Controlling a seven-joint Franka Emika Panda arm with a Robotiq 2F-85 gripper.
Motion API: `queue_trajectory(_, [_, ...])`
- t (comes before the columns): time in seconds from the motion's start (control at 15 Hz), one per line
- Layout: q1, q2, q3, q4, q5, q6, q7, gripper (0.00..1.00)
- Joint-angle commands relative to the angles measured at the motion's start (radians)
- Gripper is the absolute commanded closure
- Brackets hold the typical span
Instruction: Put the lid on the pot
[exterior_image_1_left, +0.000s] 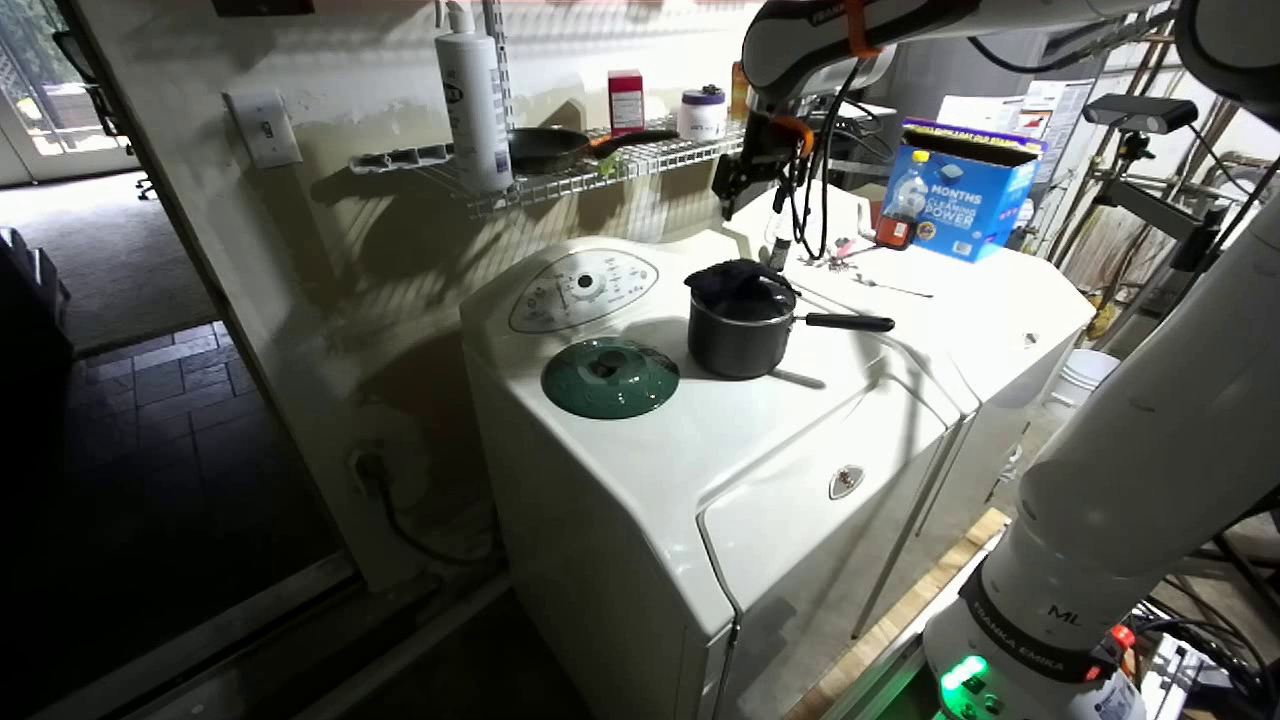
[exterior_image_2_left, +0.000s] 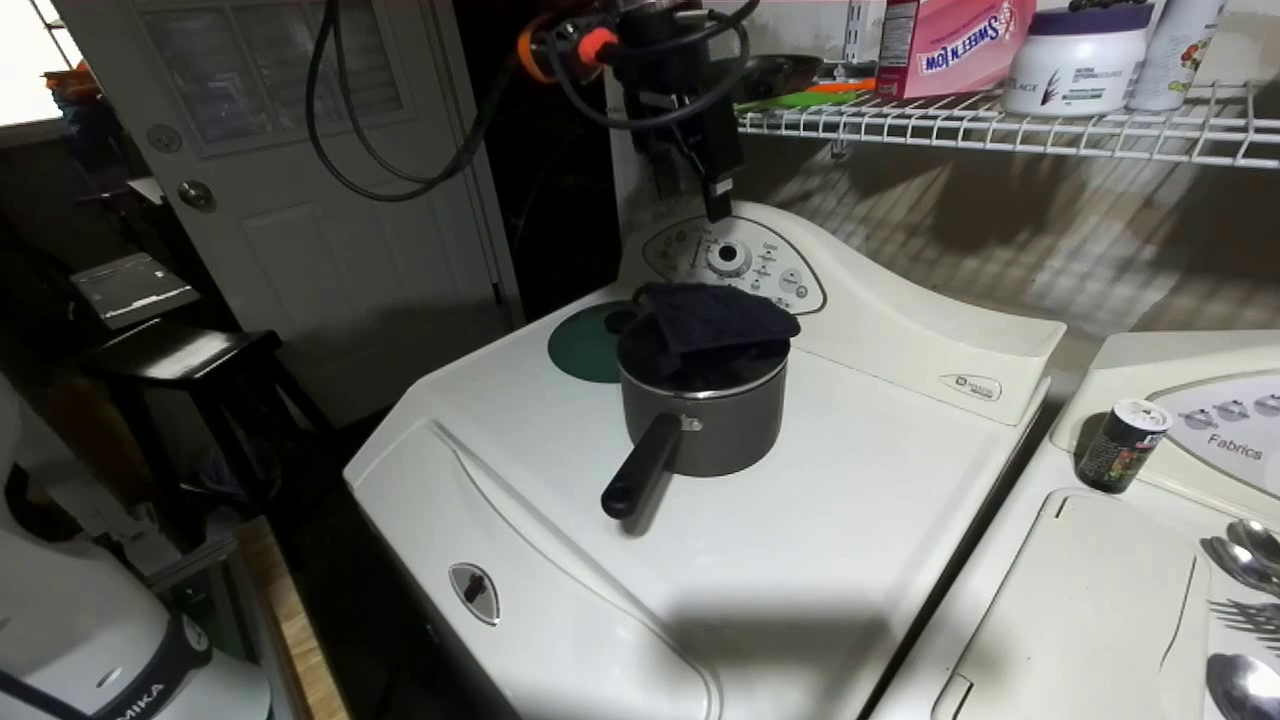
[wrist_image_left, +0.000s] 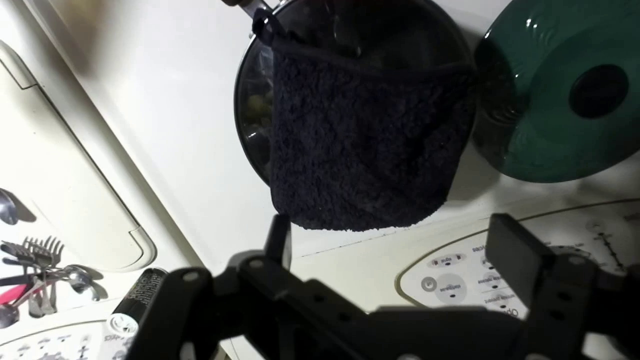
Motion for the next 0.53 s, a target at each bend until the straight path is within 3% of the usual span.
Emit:
queue_trajectory(0.0, [0.003,-0.070,0.009,-0.034,0.010,-0.014,-0.016,0.00])
queue_trajectory(0.07, [-0.003,-0.024,0.007,0.002,0.001,-0.008,-0.001,0.00])
queue_trajectory(0.47, [-0.003,-0.046,0.010,-0.012,0.001,-0.012,-0.001,0.00])
